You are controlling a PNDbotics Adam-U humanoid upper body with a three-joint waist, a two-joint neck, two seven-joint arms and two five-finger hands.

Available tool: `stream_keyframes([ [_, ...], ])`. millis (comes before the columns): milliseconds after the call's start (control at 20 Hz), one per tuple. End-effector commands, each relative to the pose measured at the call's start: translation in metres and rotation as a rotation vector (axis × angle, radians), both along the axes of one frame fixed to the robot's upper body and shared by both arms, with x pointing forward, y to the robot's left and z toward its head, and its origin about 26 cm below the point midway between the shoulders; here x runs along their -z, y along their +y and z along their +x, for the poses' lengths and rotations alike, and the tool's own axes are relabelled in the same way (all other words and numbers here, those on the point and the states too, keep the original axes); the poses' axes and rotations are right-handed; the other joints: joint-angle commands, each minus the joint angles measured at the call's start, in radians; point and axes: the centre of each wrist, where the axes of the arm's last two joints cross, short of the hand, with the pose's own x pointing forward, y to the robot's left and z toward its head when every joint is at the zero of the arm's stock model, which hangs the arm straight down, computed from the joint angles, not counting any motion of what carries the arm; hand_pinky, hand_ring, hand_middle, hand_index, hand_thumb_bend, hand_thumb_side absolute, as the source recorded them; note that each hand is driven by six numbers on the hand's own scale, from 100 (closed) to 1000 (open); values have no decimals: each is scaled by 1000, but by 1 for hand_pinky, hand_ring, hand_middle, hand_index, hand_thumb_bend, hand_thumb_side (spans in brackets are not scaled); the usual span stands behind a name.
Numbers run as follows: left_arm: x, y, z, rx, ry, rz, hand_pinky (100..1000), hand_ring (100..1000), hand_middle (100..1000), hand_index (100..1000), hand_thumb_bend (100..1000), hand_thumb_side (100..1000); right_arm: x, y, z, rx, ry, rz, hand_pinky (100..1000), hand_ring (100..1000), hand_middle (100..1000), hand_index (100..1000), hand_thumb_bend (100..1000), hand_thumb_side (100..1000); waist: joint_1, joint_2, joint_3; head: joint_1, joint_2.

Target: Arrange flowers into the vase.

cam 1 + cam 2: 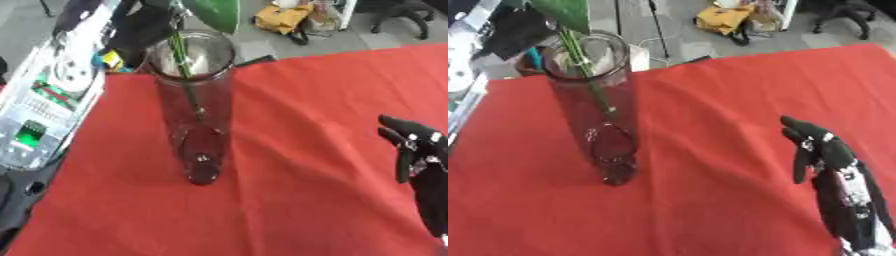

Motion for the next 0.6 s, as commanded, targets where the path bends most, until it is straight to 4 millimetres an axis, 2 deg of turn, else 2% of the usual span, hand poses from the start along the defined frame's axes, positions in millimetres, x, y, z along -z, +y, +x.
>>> stream_keyframes([
  [50, -12, 7, -5, -20, -27, 52, 558, 489, 632, 701, 100, 862, -6, -3, -2, 5, -16, -11, 926, 923, 247, 816, 100, 1000, -5, -32, 2, -3, -4],
  [600, -22, 15, -12, -34, 2, 137, 678, 584, 699, 770, 100, 963, -5, -3, -3, 5, -6, -13, 927, 924, 245, 817, 100, 1000, -4, -38, 4, -3, -4],
])
